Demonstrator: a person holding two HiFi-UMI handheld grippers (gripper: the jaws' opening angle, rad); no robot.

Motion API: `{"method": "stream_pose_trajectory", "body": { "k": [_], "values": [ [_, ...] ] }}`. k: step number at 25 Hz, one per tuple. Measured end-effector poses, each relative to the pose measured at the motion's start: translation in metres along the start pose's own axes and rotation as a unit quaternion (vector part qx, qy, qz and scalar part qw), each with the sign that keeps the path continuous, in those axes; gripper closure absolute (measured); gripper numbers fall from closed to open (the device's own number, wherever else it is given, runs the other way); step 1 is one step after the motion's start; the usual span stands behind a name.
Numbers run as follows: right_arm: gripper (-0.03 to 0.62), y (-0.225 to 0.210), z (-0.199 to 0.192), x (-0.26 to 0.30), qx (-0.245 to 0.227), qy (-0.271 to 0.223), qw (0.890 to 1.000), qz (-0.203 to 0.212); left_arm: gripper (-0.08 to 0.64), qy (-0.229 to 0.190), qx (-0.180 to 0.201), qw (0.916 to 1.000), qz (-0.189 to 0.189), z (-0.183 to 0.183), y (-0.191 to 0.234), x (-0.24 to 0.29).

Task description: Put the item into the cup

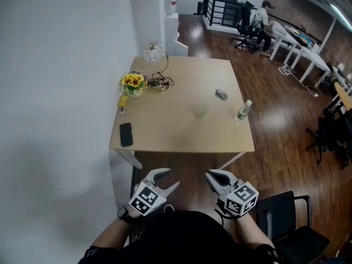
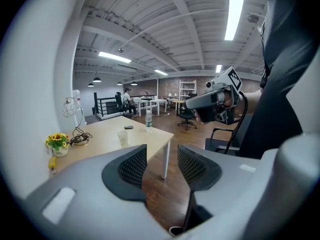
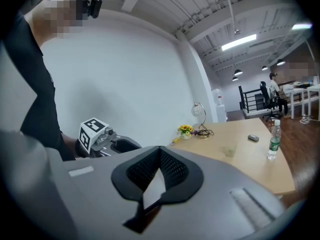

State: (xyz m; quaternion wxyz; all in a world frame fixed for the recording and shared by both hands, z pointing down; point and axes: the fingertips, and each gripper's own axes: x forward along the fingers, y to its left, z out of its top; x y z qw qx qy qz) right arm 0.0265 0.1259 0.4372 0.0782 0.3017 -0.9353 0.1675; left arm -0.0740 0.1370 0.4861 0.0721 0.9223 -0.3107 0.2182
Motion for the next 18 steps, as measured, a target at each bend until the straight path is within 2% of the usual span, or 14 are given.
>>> {"method": "stream_pose_trajectory", "body": {
  "k": [5, 18],
  "values": [
    [0.584, 0.004, 0.005, -0.020, -0.019, 0.001, 1.000, 0.007, 0.373, -0.017, -0.003, 0.9998, 0.011, 0.015, -0.020, 0.001],
    [0.584, 0.000, -0.009, -0.053, -0.020, -0.010, 1.000, 0.006, 0.373, -0.012, -0.003, 0.9994, 0.033, 0.005, -0.042, 0.000]
  ]
}}
